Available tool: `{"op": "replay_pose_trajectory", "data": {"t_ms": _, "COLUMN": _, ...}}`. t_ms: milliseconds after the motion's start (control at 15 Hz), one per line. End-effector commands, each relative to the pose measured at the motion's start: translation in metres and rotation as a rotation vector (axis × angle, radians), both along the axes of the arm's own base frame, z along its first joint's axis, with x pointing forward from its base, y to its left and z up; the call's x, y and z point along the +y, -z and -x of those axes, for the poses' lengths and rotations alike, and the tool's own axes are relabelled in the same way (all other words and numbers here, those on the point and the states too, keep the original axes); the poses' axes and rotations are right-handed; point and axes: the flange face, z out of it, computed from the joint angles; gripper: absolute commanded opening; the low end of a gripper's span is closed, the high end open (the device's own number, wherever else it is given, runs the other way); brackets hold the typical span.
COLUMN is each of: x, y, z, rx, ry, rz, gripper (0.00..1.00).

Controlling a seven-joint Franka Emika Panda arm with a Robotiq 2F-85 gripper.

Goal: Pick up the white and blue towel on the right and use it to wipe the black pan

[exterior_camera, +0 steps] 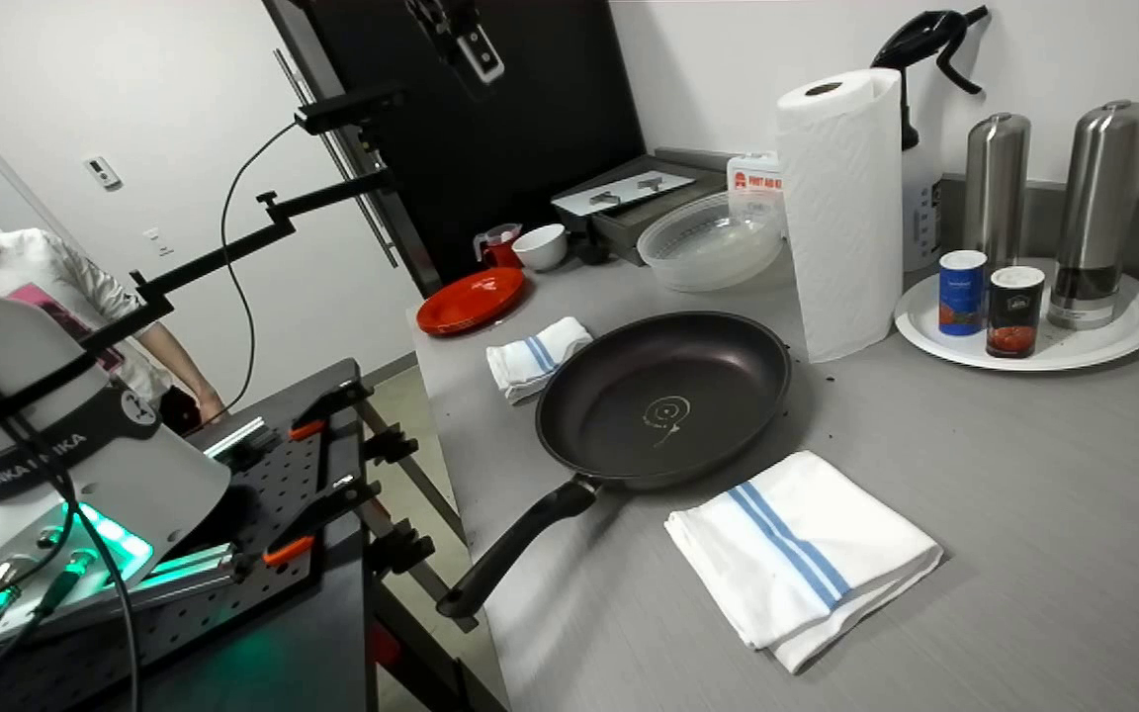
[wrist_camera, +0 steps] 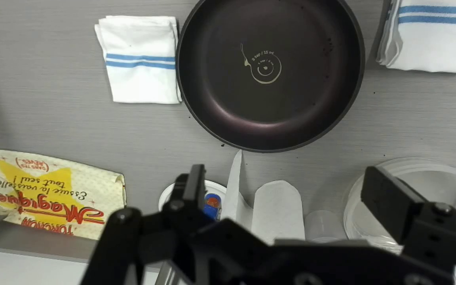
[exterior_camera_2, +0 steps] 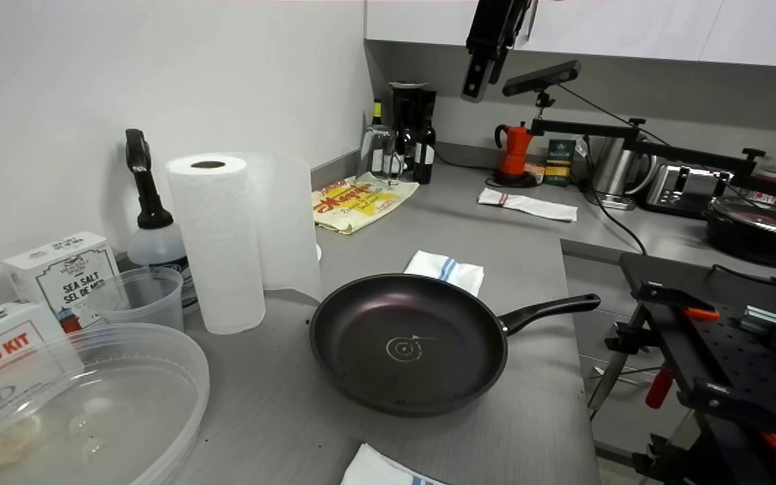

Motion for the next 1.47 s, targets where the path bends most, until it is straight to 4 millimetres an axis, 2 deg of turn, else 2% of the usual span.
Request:
{"op": "replay_pose_trajectory", "data": {"t_ms": 0, "x": 0.000, "y": 0.000, "z": 0.000, "rx": 0.001, "ry": 0.000, "rz": 0.000, "gripper": 1.00}}
{"op": "replay_pose_trajectory", "data": {"t_ms": 333, "x": 0.000, "y": 0.000, "z": 0.000, "rx": 0.001, "ry": 0.000, "rz": 0.000, "gripper": 1.00}}
{"op": "replay_pose_trajectory", "data": {"t_ms": 600, "x": -0.012, "y": 0.010, "z": -0.008, "rx": -0.017, "ry": 0.055, "rz": -0.019, "gripper": 1.00}}
{"op": "replay_pose_trajectory", "data": {"t_ms": 1000, "x": -0.051, "y": 0.043, "z": -0.035, "rx": -0.069, "ry": 0.271, "rz": -0.049, "gripper": 1.00}}
{"op": "replay_pose_trajectory", "data": {"t_ms": 1400, "x": -0.095, "y": 0.080, "z": -0.073, "rx": -0.160, "ry": 0.580, "rz": -0.035, "gripper": 1.00}}
